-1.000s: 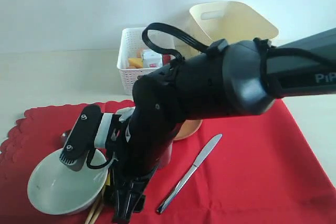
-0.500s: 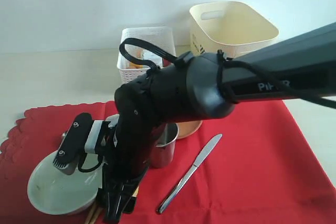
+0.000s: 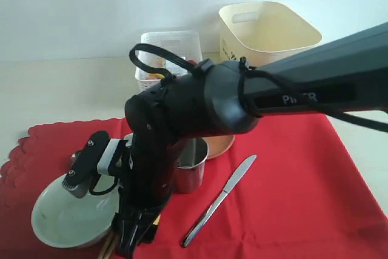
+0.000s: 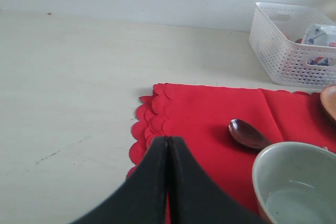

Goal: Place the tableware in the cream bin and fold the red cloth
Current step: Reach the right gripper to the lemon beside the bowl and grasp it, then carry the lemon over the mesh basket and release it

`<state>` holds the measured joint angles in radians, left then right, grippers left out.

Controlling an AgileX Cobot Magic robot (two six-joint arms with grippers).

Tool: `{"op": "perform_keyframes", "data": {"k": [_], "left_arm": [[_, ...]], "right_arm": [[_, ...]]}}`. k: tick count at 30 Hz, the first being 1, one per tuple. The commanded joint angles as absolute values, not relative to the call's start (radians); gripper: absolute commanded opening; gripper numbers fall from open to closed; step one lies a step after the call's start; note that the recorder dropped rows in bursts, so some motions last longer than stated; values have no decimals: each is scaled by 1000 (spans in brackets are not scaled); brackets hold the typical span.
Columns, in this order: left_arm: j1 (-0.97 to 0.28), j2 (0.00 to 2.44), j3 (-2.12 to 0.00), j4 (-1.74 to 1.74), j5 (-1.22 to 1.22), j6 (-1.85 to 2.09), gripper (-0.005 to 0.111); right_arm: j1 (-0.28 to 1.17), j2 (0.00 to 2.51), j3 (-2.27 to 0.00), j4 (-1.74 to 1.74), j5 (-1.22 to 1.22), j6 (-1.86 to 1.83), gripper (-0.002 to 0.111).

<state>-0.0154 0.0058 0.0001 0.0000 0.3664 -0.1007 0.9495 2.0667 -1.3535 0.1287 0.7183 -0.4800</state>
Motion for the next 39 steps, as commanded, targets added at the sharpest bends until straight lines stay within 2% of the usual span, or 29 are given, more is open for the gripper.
{"op": "perform_keyframes", "data": {"k": [1, 11, 16, 31, 34, 39], "left_arm": [[-21, 0, 0, 0, 359, -105, 1], [-21, 0, 0, 0, 359, -105, 1], [-21, 0, 0, 0, 359, -105, 1], [-21, 0, 0, 0, 359, -105, 1], [-21, 0, 0, 0, 359, -105, 1], [-21, 0, 0, 0, 359, -105, 1]], "right_arm": [[948, 1990, -1389, 109, 757, -372, 0], [937, 1570, -1392, -43, 765, -157, 0], [849, 1468, -1392, -110, 699, -81, 0], [478, 1702, -1403, -84, 375, -109, 0], [428, 1788, -1466, 12, 372, -226, 0], [366, 1950, -1619, 369, 417, -591, 0]]}}
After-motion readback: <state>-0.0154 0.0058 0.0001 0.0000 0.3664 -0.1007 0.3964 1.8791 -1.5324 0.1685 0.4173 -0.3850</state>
